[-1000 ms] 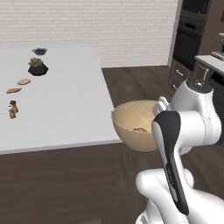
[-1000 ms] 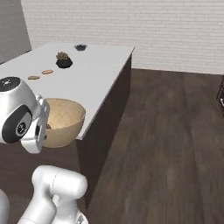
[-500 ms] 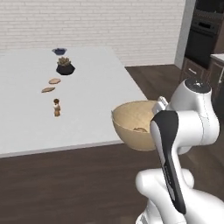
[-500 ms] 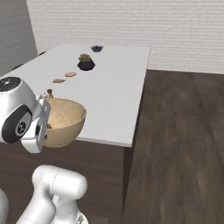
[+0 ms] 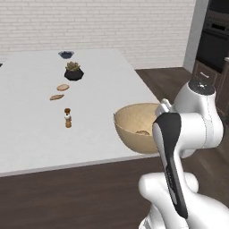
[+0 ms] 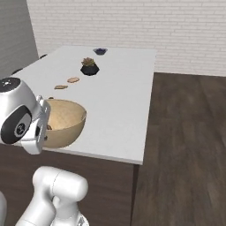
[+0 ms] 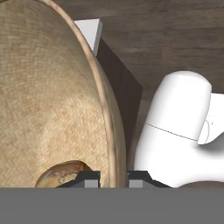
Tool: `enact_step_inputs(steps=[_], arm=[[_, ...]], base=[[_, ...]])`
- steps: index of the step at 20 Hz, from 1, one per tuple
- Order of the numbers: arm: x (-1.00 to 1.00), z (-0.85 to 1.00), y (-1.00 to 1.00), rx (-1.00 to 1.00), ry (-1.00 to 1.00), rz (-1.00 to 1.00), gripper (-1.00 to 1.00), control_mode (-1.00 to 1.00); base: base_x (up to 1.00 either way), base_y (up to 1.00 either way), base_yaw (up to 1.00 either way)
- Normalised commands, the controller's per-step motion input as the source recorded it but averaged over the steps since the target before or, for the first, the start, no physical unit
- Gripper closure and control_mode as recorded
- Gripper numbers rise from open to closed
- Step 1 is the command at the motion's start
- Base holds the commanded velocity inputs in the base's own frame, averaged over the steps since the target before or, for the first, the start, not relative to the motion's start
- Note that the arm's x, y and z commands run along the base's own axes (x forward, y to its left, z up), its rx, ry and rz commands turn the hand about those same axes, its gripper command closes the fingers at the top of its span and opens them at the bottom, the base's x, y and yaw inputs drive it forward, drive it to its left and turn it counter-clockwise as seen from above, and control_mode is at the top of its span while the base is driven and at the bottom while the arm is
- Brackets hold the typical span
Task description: Open the cabinet, pick up the bread from the cabinet and place it in the basket. Then move the basket to the dining counter.
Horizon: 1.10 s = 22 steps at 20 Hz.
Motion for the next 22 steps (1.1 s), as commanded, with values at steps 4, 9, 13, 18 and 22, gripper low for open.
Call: enact_step_inputs(steps=[4,9,13,18,22], arm=[[0.0,0.0,0.0,0.0,0.0,0.0,1.0,1.0],[0.0,0.0,0.0,0.0,0.0,0.0,1.0,1.0],[0.71,0.0,0.07,0.0,0.0,0.01,1.0,-1.0],[0.58,0.0,0.0,0.0,0.0,0.01,1.0,-1.0],[0.93,-0.26,-0.3,0.04,0.02,0.04,1.0,-1.0]], base=[[0.24,0.19,0.0],[0.26,0.2,0.0],[0.0,0.0,0.0],[0.0,0.0,0.0],[0.0,0.0,0.0]])
